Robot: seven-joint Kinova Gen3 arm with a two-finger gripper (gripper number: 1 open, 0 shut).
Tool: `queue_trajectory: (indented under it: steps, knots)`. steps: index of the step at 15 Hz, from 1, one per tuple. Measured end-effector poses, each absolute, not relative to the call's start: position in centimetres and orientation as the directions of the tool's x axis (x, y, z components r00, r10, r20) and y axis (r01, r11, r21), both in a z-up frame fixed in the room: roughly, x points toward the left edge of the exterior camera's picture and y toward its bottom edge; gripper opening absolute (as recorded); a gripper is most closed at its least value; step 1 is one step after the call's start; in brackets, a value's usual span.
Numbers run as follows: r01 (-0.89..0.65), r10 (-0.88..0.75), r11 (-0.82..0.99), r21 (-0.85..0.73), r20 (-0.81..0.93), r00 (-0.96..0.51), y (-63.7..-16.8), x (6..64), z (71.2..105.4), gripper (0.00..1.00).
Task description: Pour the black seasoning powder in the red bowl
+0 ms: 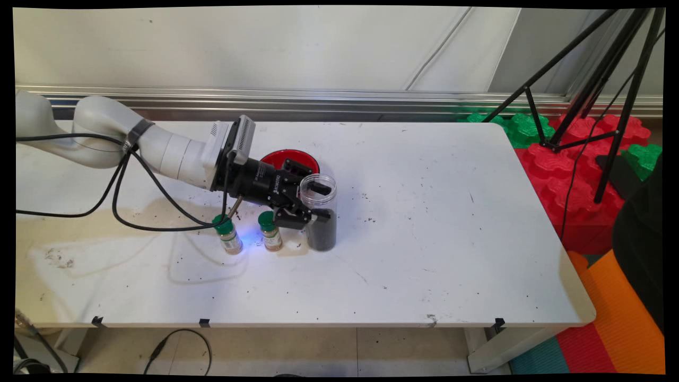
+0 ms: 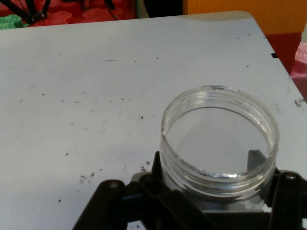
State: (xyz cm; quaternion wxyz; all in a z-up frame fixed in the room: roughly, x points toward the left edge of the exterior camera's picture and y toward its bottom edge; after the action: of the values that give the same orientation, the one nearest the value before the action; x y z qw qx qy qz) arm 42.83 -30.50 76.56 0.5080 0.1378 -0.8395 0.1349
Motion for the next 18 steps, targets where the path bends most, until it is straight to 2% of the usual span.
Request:
queue_trajectory:
  steps: [18]
  knots:
    - [-0.434,-0.061,0.894,-0.11,0.93,-0.361,-34.3,45.1,82.9,0.0]
